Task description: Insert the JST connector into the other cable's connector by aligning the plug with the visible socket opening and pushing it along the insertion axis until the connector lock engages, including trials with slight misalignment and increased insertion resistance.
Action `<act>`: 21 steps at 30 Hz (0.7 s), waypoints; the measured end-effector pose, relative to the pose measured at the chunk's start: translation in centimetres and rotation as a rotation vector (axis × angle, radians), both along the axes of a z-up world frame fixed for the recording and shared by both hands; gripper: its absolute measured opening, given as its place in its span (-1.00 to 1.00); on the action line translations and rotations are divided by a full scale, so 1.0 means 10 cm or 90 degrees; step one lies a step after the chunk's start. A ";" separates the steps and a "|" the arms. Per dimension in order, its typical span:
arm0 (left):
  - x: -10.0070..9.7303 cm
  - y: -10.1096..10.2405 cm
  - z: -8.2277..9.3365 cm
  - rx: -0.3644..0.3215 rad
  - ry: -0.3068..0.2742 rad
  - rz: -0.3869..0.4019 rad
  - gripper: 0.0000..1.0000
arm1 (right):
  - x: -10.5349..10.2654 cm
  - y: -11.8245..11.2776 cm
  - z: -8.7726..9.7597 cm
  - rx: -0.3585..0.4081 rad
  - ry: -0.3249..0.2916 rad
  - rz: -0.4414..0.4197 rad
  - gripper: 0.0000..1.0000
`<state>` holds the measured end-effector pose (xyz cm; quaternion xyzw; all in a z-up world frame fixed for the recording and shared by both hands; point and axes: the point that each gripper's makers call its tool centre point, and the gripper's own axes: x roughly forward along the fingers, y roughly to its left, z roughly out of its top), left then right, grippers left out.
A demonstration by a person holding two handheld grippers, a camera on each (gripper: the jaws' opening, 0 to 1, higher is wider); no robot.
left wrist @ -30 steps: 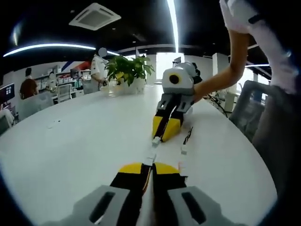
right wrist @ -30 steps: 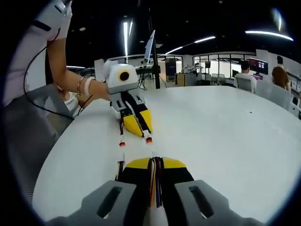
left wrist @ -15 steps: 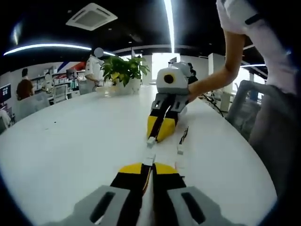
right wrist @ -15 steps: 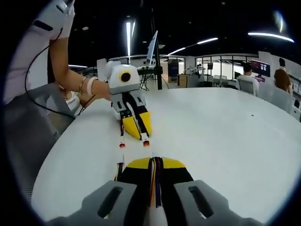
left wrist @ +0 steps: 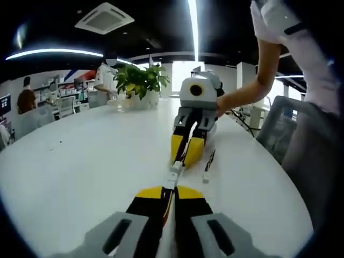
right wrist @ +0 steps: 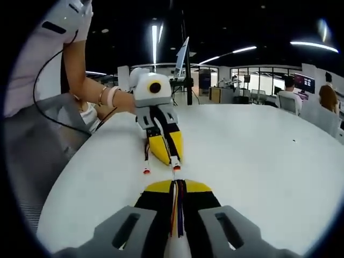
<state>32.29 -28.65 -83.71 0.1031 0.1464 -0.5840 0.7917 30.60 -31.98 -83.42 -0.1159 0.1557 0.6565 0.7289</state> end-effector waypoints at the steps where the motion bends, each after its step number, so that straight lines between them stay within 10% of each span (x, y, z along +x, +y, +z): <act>1: 0.00 0.00 0.00 0.000 0.001 -0.002 -0.99 | 0.00 0.00 0.00 -0.001 -0.002 0.001 -0.93; 21: -0.03 -0.08 0.00 0.026 -0.011 -0.013 -0.99 | 0.05 0.02 -0.04 -0.015 -0.007 0.011 -0.93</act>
